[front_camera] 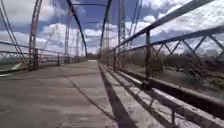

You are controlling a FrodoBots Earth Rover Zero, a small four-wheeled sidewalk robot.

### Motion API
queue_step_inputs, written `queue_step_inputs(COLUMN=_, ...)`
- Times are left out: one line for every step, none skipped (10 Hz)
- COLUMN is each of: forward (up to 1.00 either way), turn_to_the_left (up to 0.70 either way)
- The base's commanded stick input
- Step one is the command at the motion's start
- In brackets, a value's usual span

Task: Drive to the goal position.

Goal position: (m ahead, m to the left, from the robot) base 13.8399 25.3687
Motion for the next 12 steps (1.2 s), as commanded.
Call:
queue_step_inputs(forward=1.0, turn_to_the_left=0.0)
queue_step_inputs(forward=1.0, turn_to_the_left=0.0)
queue_step_inputs(forward=1.0, turn_to_the_left=0.11)
queue_step_inputs(forward=1.0, turn_to_the_left=0.24)
queue_step_inputs(forward=1.0, turn_to_the_left=0.16)
queue_step_inputs(forward=1.0, turn_to_the_left=0.01)
queue_step_inputs(forward=1.0, turn_to_the_left=0.0)
queue_step_inputs(forward=1.0, turn_to_the_left=0.08)
queue_step_inputs(forward=1.0, turn_to_the_left=0.22)
queue_step_inputs(forward=1.0, turn_to_the_left=0.27)
queue_step_inputs(forward=1.0, turn_to_the_left=0.27)
queue_step_inputs(forward=1.0, turn_to_the_left=0.27)
